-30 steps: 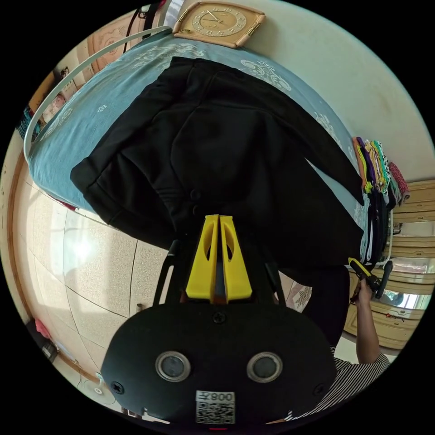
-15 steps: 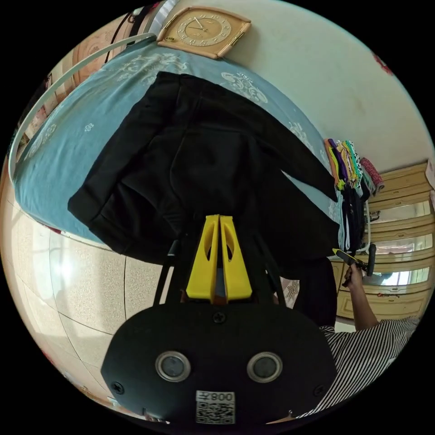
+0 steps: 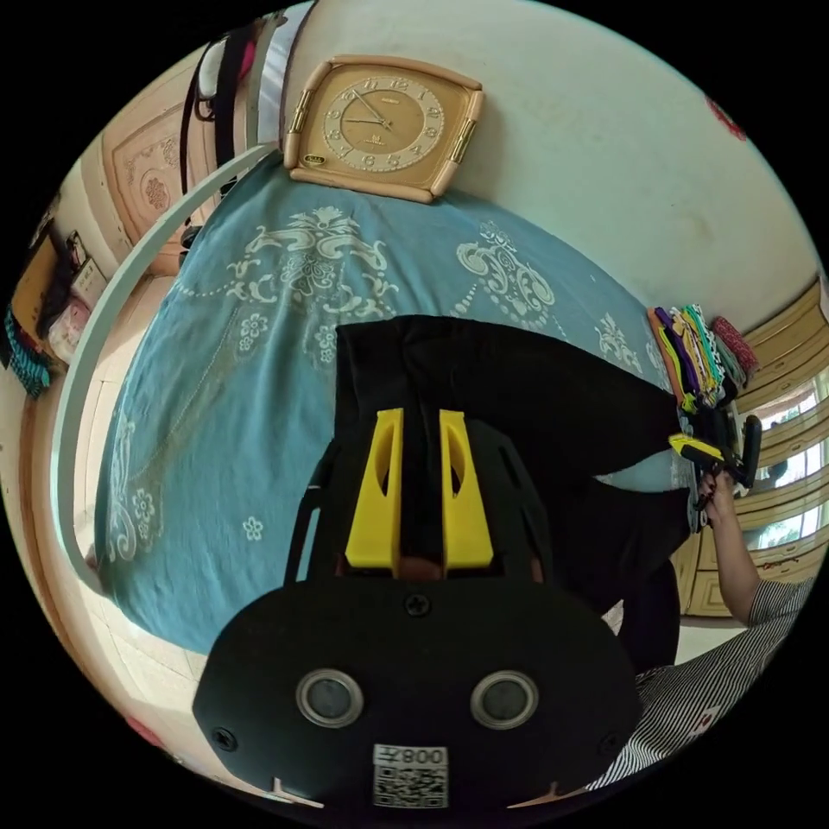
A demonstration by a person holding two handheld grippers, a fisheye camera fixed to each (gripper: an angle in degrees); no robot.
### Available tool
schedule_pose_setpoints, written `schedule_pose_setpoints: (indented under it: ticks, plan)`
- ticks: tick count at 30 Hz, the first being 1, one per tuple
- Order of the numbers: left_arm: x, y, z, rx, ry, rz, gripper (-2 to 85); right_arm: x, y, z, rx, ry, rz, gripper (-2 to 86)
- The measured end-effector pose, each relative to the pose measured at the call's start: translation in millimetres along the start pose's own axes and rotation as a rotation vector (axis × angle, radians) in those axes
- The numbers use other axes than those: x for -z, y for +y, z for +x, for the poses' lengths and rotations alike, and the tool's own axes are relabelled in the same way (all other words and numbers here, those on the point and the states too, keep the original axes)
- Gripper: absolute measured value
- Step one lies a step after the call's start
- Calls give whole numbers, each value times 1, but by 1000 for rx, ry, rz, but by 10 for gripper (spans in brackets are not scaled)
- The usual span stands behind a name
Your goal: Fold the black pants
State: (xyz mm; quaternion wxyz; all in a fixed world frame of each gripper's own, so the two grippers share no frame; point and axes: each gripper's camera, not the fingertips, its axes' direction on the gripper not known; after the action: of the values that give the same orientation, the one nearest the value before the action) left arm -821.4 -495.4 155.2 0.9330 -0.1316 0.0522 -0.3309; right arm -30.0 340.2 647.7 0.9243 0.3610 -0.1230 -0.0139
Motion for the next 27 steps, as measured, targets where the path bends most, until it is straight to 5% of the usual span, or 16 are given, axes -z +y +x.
schedule_pose_setpoints:
  ticks: [14,27]
  plan:
    - [-82,-223,14,-219,-313,-227,128,-65,-187,-33,260,83,-80,78]
    - [-113,-315,7,-351,-251,-339,127,-135,-289,-48,356,198,-281,90]
